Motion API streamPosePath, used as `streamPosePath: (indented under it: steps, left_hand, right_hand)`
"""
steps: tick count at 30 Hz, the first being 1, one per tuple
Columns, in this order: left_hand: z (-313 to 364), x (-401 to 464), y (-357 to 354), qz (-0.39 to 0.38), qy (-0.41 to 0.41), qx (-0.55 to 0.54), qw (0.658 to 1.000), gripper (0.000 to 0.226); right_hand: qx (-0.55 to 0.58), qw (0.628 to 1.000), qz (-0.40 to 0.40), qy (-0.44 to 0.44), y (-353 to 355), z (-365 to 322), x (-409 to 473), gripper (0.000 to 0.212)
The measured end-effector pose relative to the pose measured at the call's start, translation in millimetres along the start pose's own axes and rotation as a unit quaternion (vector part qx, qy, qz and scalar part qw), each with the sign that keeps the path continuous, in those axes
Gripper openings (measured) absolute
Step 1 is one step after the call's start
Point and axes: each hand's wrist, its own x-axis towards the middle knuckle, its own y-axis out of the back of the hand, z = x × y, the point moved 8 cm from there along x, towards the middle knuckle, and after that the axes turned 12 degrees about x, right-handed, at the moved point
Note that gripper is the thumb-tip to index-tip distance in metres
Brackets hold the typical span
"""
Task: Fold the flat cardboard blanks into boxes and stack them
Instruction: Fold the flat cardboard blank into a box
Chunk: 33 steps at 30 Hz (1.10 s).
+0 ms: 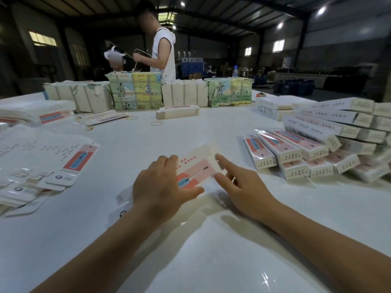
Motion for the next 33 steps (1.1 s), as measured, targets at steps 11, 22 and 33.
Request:
streamPosePath:
  steps: [11, 22, 33]
  left_hand:
    - [22.1, -5.9, 13.2, 0.048, -0.042, 0.019, 0.998, 0.086]
    - [17.7, -6.7, 18.0, 0.049, -0.034, -0.001, 0.998, 0.089]
    - [15.3, -6.0, 7.3, -0.018, -0.062, 0.022, 0.998, 0.084]
  right_hand:
    - [0.254, 0.963, 0.070, -0.053, 1.1, -2.9, -3.2, 0.011]
    - [0.285, 0.952, 0.063, -0.098, 6.3, 7.3, -2.4, 0.036]
    - [0.447, 0.881, -0.088, -0.125, -2.3, 1.5, -1.2, 0.013]
